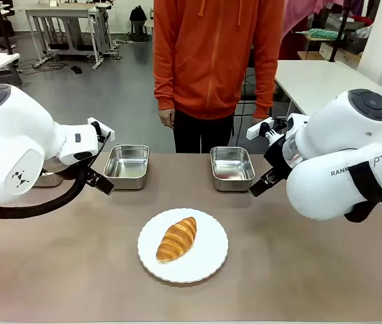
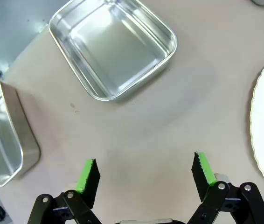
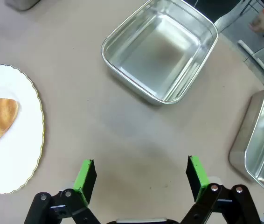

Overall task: Place the bread in the container.
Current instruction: Place the Butter Roll into the Airtight Container indicated by the human.

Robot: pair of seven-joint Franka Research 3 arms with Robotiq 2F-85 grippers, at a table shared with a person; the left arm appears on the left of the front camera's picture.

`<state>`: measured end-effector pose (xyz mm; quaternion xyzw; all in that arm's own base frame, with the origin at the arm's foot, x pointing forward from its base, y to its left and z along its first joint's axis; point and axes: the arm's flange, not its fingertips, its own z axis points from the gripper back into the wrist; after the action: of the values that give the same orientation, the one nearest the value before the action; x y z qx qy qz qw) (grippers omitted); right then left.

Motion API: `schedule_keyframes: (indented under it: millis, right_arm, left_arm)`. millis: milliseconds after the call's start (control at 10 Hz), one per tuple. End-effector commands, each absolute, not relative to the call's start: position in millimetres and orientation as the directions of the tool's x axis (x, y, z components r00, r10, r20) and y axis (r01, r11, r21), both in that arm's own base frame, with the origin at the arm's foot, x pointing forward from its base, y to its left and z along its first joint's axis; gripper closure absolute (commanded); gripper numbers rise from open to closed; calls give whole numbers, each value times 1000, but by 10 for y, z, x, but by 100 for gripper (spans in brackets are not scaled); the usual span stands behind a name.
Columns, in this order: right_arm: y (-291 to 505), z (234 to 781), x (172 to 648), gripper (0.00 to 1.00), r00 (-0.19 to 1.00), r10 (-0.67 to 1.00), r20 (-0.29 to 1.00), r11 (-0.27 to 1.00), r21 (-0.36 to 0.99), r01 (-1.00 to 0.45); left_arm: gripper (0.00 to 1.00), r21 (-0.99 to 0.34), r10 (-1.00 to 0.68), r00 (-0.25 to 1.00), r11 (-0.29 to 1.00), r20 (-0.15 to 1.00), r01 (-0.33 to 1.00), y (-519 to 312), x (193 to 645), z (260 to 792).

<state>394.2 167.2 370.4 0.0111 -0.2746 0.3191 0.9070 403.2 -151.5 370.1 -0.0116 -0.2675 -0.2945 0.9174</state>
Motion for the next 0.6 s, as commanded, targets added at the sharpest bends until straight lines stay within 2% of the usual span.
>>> schedule_keyframes:
  millis: [0,500]
  right_arm:
    - [1672,3705,3943,0,645,573,505,796,-155,-585]
    - [1672,3705,3943,0,645,573,505,796,-155,-585]
  left_arm:
    - [0,136,-534,683,826,498,547,-1516,4032,3702]
    - [0,136,-534,683,826,498,547,-1516,4032,3702]
